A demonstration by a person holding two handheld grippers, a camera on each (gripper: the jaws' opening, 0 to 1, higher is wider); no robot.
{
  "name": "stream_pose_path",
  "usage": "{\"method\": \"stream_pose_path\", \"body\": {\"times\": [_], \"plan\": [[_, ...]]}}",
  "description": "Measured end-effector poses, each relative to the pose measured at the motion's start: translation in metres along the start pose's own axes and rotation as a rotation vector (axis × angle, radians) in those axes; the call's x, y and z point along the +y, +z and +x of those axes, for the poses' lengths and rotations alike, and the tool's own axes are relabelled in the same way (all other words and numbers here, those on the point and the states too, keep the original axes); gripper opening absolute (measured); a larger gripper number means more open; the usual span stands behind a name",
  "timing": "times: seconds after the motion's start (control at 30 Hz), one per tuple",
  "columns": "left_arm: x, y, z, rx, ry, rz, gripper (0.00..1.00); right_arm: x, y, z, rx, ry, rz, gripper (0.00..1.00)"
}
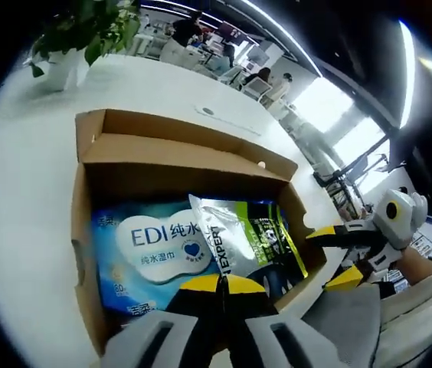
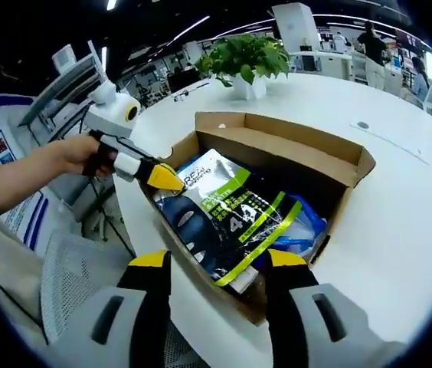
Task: Operate the shoe box by opening the lid, removing the specified soft item, and placing it in the target area until the item is outside and the box remains undamaged.
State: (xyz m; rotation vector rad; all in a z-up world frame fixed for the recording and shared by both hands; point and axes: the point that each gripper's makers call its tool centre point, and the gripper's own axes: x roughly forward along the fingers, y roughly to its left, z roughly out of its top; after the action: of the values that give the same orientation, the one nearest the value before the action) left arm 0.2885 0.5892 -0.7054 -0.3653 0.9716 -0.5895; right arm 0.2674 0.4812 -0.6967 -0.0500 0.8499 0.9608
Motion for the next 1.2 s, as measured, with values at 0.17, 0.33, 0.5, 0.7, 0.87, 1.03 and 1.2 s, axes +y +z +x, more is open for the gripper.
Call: {"method": "stream_pose_path", "body": {"times": [0.17,0.33,0.5,0.7,0.87,1.03,1.2], "plan": [[0.002,0.001,-0.002,-0.006,0.005,0.011,0.0,0.0,-0.003,0.007,0.044,0.005,0.003,0.46],[0.007,0.004,-0.007,-0.019,0.012,0.011,0.0,0.0,-0.001,0.015,0.065,0.011,0.017,0.46],[0.01,0.007,-0.01,-0.035,0.018,0.01,0.0,-0.002,-0.002,0.025,0.098,0.009,0.039,0.45],[0.012,0.005,-0.011,-0.044,0.023,0.005,0.0,-0.003,-0.001,0.033,0.114,0.014,0.054,0.44],[0.013,0.005,-0.011,-0.052,0.025,0.012,0.0,-0.004,-0.002,0.037,0.13,0.015,0.083,0.43],[0.013,0.005,-0.011,-0.056,0.027,0.016,0.0,-0.004,-0.003,0.04,0.137,0.018,0.124,0.41],[0.014,0.002,-0.009,-0.053,0.037,0.02,0.0,-0.003,-0.001,0.04,0.12,0.017,0.119,0.29]]}}
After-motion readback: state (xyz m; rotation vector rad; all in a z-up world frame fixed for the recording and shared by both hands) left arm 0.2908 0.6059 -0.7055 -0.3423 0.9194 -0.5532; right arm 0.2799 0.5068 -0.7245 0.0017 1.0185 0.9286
